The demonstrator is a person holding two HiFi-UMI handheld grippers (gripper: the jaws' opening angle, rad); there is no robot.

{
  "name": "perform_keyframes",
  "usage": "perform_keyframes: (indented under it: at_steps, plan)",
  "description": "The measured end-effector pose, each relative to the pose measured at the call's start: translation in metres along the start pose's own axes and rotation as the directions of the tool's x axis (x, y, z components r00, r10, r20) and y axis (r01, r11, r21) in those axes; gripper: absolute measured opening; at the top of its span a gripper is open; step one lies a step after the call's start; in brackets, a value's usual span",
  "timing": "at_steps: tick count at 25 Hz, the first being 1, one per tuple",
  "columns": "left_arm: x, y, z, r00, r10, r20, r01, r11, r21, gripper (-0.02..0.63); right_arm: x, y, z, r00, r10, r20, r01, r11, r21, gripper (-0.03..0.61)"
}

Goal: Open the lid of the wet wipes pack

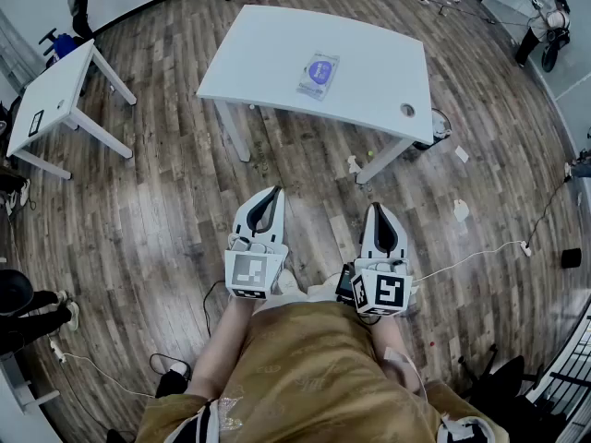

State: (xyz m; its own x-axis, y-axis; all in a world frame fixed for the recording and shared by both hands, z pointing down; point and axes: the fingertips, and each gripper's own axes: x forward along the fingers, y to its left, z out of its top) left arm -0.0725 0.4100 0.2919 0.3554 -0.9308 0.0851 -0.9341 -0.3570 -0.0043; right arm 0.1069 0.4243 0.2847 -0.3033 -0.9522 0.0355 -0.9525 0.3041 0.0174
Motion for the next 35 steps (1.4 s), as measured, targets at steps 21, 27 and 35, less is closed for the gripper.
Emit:
perform_keyframes:
  at_steps: [21, 27, 35]
  plan:
    - [0.055, -0.010, 0.004, 1.000, 0.000, -0.025, 0.000, 1.000, 0.006, 0.002, 0.054, -0.027, 0.004, 0.997, 0.069, 0.029, -0.071, 0.996, 0.060, 0.009]
    - [0.094, -0.016, 0.009, 0.999, 0.024, -0.034, -0.023, 1.000, 0.014, 0.002, 0.083, -0.054, 0.002, 0.995, 0.096, 0.026, -0.098, 0.993, 0.073, 0.009]
    - [0.113, -0.017, 0.019, 0.998, 0.066, -0.023, -0.065, 0.996, 0.057, 0.002, 0.106, -0.078, 0.001, 0.992, 0.120, 0.034, -0.123, 0.989, 0.084, 0.009]
